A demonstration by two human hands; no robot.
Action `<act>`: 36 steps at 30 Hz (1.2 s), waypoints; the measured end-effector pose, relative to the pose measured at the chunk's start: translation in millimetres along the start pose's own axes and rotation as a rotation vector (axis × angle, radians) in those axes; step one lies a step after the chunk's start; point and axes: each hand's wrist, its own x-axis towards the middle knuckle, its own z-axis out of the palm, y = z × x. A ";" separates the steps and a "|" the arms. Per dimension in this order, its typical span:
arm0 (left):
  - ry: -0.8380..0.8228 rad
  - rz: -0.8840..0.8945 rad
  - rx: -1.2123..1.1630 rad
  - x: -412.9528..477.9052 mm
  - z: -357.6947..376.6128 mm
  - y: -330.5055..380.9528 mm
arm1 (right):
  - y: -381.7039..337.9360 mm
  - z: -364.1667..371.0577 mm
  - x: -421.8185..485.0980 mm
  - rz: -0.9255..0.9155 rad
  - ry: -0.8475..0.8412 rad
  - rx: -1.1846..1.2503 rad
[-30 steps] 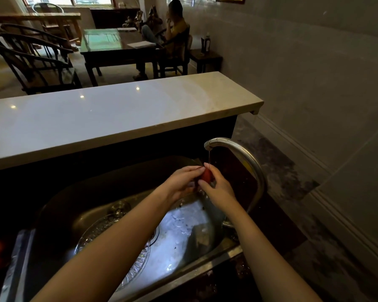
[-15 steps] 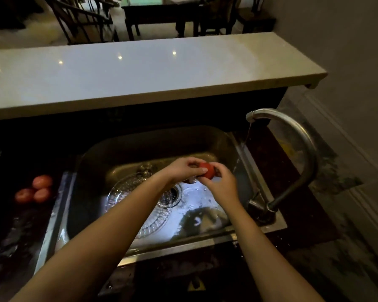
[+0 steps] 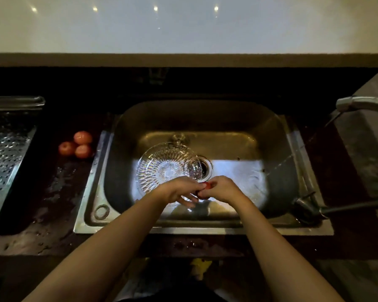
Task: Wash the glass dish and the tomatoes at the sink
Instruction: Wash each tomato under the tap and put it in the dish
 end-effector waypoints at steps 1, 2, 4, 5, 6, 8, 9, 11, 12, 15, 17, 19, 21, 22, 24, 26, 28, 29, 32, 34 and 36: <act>0.004 -0.023 -0.004 0.7 -6.1 -8.6 | -4.1 5.6 4.4 -0.009 -0.056 -0.034; 0.018 -0.037 -0.013 0.9 -12.0 -16.9 | -8.8 12.1 9.2 -0.024 -0.100 -0.066; 0.085 -0.040 -0.048 0.5 -25.1 -31.1 | -19.5 27.8 20.2 -0.062 -0.165 -0.107; 0.142 -0.025 -0.059 -0.1 -32.4 -37.3 | -25.5 36.4 26.2 -0.083 -0.183 -0.121; 0.216 -0.001 -0.059 -0.9 -39.9 -43.0 | -31.9 45.4 32.7 -0.102 -0.185 -0.133; 0.389 0.075 -0.042 -1.8 -56.5 -52.7 | -45.9 63.5 46.3 -0.147 -0.154 -0.143; 0.467 0.118 -0.006 -2.6 -64.9 -56.0 | -53.1 71.8 53.8 -0.192 -0.125 -0.143; 0.592 0.179 0.109 -5.9 -80.7 -60.2 | -65.0 86.6 70.6 -0.282 -0.059 -0.142; 0.645 0.203 0.166 -7.9 -87.9 -61.9 | -69.0 93.3 79.3 -0.290 -0.030 -0.135; 0.775 0.317 0.354 -18.8 -109.6 -68.8 | -72.9 108.1 105.4 -0.213 0.090 -0.105; 0.854 0.427 0.540 -34.3 -123.1 -77.0 | -71.0 115.5 118.8 -0.166 0.146 -0.136; 0.915 0.559 0.677 -52.9 -136.3 -88.8 | -67.9 122.1 127.7 -0.154 0.165 -0.182; 0.971 0.642 0.758 -69.9 -147.9 -105.3 | -64.1 127.6 132.4 -0.149 0.177 -0.196; 0.980 0.646 0.803 -76.4 -152.6 -115.4 | -61.8 130.3 133.9 -0.145 0.184 -0.198; 0.968 0.625 0.946 -84.3 -158.7 -136.8 | -56.8 134.6 137.1 -0.146 0.196 -0.216; 0.931 0.593 1.076 -87.0 -159.9 -152.1 | -52.9 136.7 140.3 -0.155 0.208 -0.237; 0.908 0.547 1.104 -86.8 -159.5 -157.2 | -50.3 136.6 143.1 -0.147 0.210 -0.268; 0.908 0.528 1.100 -85.9 -159.7 -157.8 | -49.5 135.8 144.4 -0.133 0.201 -0.292; 0.906 0.497 1.113 -84.3 -160.3 -158.8 | -51.2 130.6 146.1 -0.081 0.150 -0.355; 0.893 0.491 1.126 -85.2 -161.0 -158.5 | -62.2 125.1 145.8 -0.104 0.165 -0.386; 0.883 0.489 1.134 -86.4 -161.1 -157.7 | -86.9 119.1 143.5 -0.196 0.214 -0.388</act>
